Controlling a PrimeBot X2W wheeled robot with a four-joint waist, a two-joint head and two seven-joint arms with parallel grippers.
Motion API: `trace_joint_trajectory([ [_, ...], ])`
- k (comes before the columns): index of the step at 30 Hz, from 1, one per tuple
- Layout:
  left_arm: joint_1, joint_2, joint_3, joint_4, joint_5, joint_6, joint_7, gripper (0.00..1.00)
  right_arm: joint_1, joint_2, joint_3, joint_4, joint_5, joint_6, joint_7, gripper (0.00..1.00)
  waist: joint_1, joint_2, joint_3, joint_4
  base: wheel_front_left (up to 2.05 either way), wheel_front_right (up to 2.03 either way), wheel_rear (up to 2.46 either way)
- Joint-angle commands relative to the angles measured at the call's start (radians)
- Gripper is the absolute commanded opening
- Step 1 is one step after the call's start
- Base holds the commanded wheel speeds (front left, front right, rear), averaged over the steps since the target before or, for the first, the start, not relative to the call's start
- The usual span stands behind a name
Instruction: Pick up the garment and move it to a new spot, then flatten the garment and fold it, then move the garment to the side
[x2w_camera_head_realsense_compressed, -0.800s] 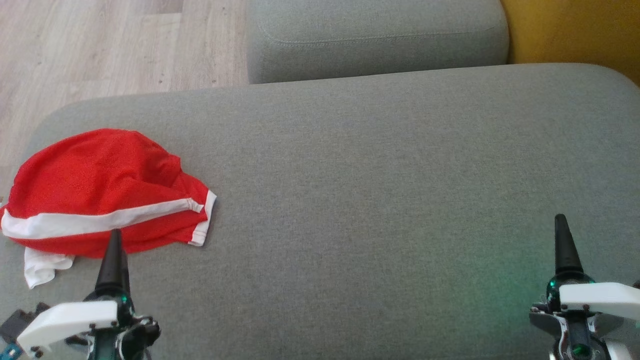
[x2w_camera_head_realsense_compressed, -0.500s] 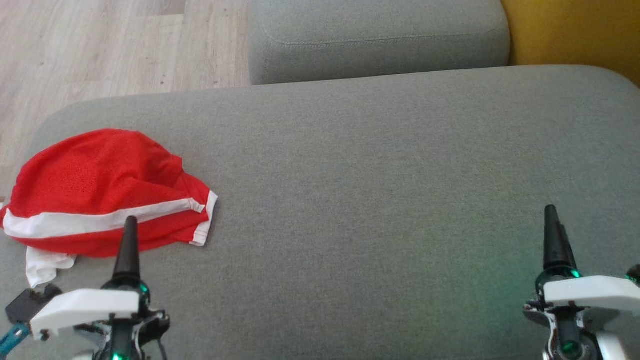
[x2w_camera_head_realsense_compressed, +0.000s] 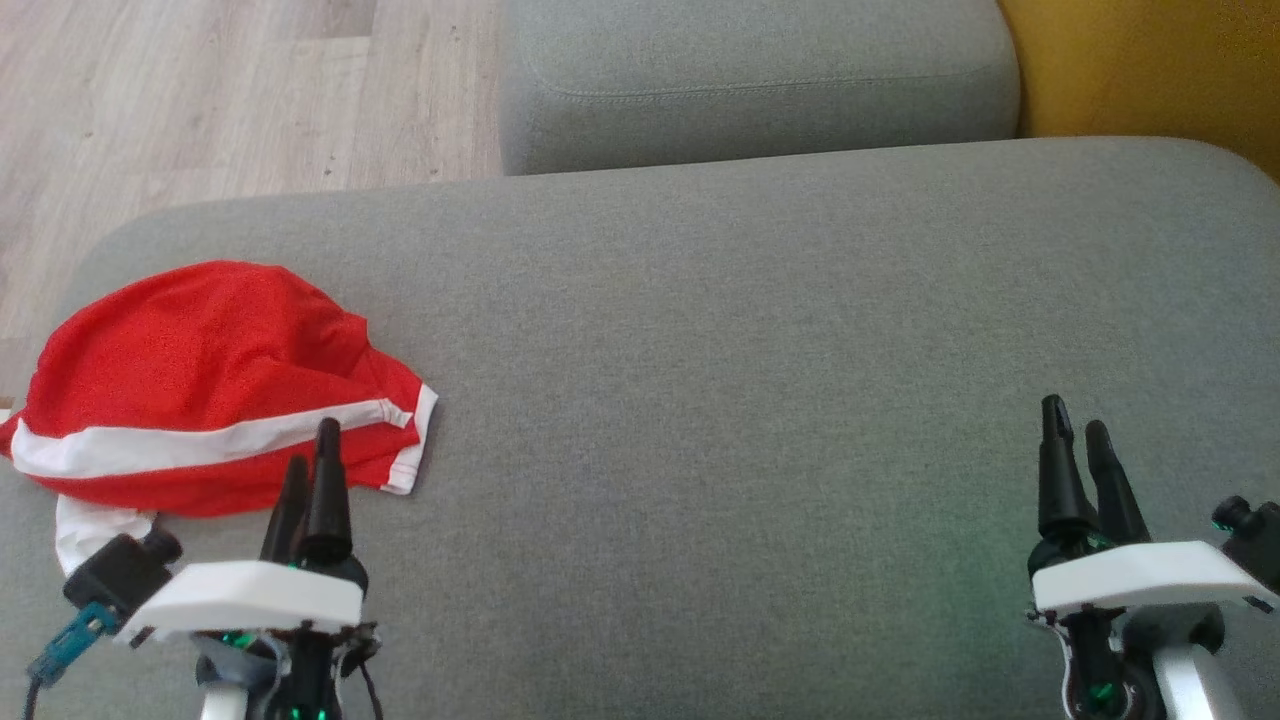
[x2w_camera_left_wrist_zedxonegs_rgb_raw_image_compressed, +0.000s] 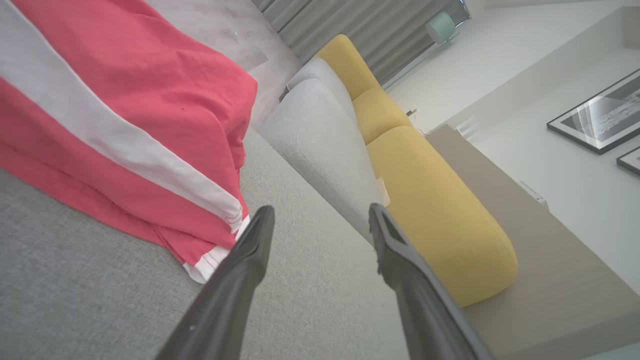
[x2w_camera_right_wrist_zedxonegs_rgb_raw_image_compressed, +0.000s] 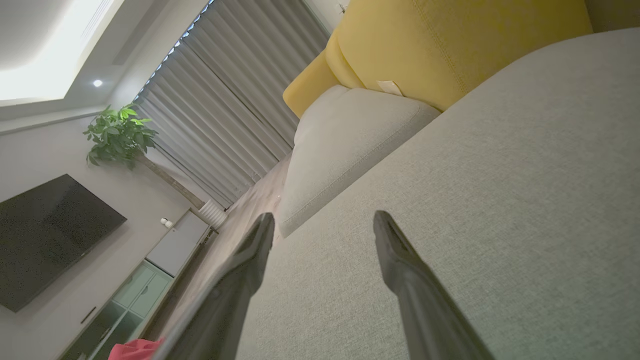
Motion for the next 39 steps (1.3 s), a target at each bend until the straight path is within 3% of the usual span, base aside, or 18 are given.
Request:
trace_joint_trajectory([
  [1,-0.021,0.012,0.006,-0.049,0.036,0.005,-0.014,1.00,-0.035,-0.006,0.018,-0.046,-0.038,0.000,-0.014,1.00,0.0000,0.0000,-0.001,0.000,0.00,0.00,0.00],
  [17,-0.006,0.015,-0.059,-0.077,0.305,0.061,-0.063,1.00,-0.026,-0.007,0.049,-0.062,-0.291,0.000,-0.064,1.00,0.0000,0.0000,-0.012,0.006,0.00,0.00,0.00],
  [39,-0.001,0.076,-0.206,-0.060,0.628,0.159,-0.128,1.00,-0.010,-0.008,0.093,-0.056,-0.611,-0.001,-0.129,1.00,0.0000,0.0000,-0.021,0.001,0.00,0.00,0.00],
])
